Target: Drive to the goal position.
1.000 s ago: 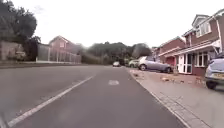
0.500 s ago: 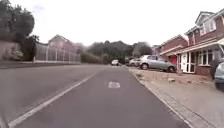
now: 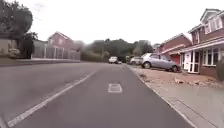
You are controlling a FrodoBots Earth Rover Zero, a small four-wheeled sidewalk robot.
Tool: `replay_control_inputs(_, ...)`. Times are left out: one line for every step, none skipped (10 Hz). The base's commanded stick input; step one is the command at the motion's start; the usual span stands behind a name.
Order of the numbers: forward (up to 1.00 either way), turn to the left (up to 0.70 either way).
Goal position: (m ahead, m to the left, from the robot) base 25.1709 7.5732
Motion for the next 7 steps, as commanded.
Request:
replay_control_inputs(1.00, -0.40)
replay_control_inputs(1.00, -0.18)
replay_control_inputs(1.00, 0.00)
replay_control_inputs(1.00, 0.00)
replay_control_inputs(1.00, 0.00)
replay_control_inputs(1.00, 0.00)
replay_control_inputs(1.00, 0.00)
